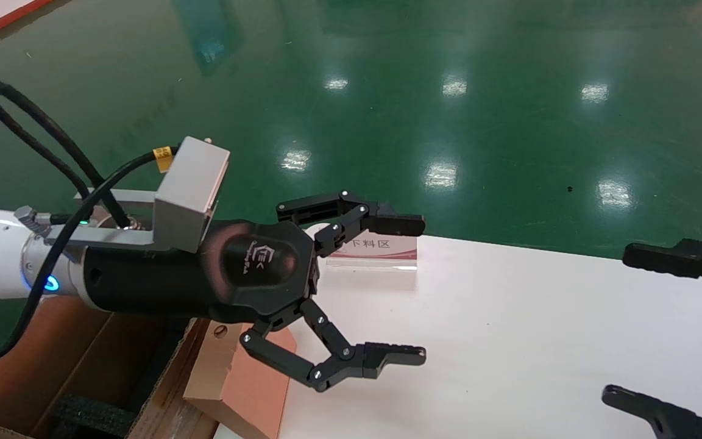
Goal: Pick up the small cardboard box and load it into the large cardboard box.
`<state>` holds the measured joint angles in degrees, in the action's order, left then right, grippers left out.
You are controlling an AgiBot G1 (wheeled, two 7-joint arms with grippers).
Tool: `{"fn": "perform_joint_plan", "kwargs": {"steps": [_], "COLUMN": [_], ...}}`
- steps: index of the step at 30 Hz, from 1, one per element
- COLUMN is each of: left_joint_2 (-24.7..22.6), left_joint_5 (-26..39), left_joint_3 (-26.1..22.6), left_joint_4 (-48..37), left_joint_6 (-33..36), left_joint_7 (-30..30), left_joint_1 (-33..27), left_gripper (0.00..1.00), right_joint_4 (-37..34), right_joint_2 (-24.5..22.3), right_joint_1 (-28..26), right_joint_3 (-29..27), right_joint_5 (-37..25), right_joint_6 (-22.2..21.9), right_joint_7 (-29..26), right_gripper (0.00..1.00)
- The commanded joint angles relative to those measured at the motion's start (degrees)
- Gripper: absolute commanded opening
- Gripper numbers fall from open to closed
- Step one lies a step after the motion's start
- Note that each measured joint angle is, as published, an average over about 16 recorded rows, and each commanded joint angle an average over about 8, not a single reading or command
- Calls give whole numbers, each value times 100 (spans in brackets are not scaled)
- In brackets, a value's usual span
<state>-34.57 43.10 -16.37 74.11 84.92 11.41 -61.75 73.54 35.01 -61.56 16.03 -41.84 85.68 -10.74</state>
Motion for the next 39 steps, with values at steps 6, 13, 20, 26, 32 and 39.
{"fn": "perform_joint_plan", "kwargs": {"steps": [6, 13, 20, 26, 32, 39], "left_joint_2": [139, 271, 87, 31, -9, -163], "left_joint_5": [443, 1780, 2963, 3298, 3667, 4084], "left_joint_3": [-136, -637, -1410, -2183, -3155, -4527], "left_joint_4": [181, 357, 356, 357, 374, 381], "left_joint_6": [-195, -110, 407, 547, 586, 619], "left_joint_7": [230, 799, 1841, 2733, 3606, 4435], "left_joint_1": [-120, -904, -2071, -2821, -3712, -4765], "left_gripper": [100, 100, 100, 100, 100, 100], "right_joint_4": [-3, -4, -4, -4, -4, -4], "right_joint_2": [0, -1, -2, -3, -4, -5], "right_joint_1": [-2, -3, -4, -5, -5, -6], "right_joint_3": [3, 6, 9, 12, 14, 17], "right_joint_5": [1, 3, 5, 7, 9, 11], "right_joint_6": [1, 0, -1, -2, -3, -4], "right_joint_7": [2, 4, 5, 7, 8, 9], "right_gripper": [100, 100, 100, 100, 100, 100]}}
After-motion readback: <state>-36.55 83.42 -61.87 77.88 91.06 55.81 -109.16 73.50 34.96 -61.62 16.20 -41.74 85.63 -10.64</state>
